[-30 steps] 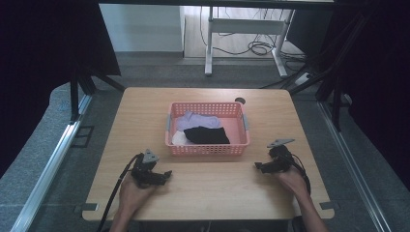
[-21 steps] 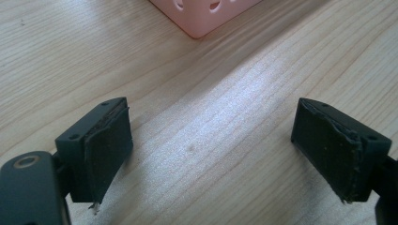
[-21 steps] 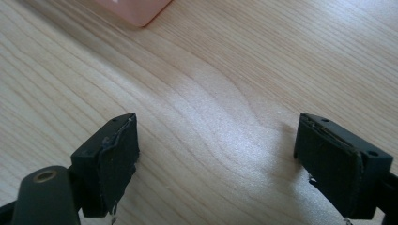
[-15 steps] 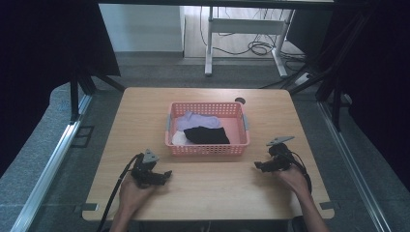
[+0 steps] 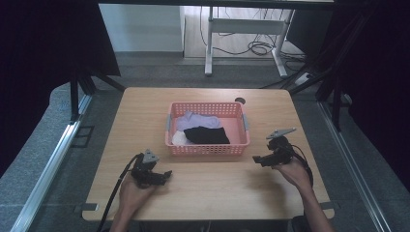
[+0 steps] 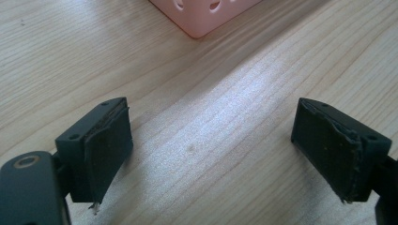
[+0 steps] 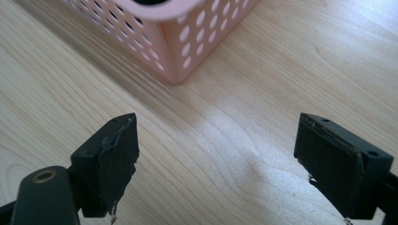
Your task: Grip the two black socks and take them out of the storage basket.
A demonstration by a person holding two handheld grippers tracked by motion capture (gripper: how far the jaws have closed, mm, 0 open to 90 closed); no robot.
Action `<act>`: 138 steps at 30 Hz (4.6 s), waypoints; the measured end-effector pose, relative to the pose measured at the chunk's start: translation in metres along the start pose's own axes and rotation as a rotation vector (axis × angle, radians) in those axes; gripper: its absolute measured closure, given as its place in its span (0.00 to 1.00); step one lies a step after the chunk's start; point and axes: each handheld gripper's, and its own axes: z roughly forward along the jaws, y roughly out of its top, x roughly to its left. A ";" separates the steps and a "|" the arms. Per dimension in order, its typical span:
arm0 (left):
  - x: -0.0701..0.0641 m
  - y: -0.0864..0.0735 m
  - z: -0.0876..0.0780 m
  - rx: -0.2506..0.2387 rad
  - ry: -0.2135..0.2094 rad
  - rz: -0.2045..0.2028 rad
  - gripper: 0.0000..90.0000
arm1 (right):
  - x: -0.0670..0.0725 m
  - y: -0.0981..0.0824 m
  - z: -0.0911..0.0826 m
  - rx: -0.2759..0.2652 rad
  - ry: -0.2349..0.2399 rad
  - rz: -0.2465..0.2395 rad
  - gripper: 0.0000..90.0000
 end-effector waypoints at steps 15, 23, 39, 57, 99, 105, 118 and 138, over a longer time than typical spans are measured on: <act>0.000 0.000 0.000 0.000 0.000 0.002 0.14 | 0.000 0.029 -0.019 0.020 0.023 -0.018 0.16; 0.001 0.000 0.000 0.004 0.000 0.008 0.14 | 0.002 0.055 -0.028 0.000 0.045 -0.034 0.16; 0.001 0.000 0.000 0.004 0.000 0.007 0.14 | 0.013 0.118 -0.015 -0.032 0.093 -0.050 0.28; 0.001 0.000 0.000 0.003 0.000 0.008 0.14 | 0.040 0.158 0.054 0.082 0.121 -0.143 0.48; 0.001 0.000 0.000 0.001 0.002 0.006 0.14 | 0.050 0.194 0.042 0.075 0.109 -0.167 0.96; 0.001 0.000 0.000 0.003 0.002 0.008 0.14 | 0.051 0.204 0.020 0.031 0.102 -0.176 0.96; 0.001 0.000 0.000 0.003 0.001 0.008 0.14 | 0.041 0.213 -0.022 -0.036 0.060 -0.168 0.96; 0.001 0.000 0.000 0.006 0.001 0.008 0.14 | -0.004 0.199 -0.082 -0.111 -0.044 -0.091 0.96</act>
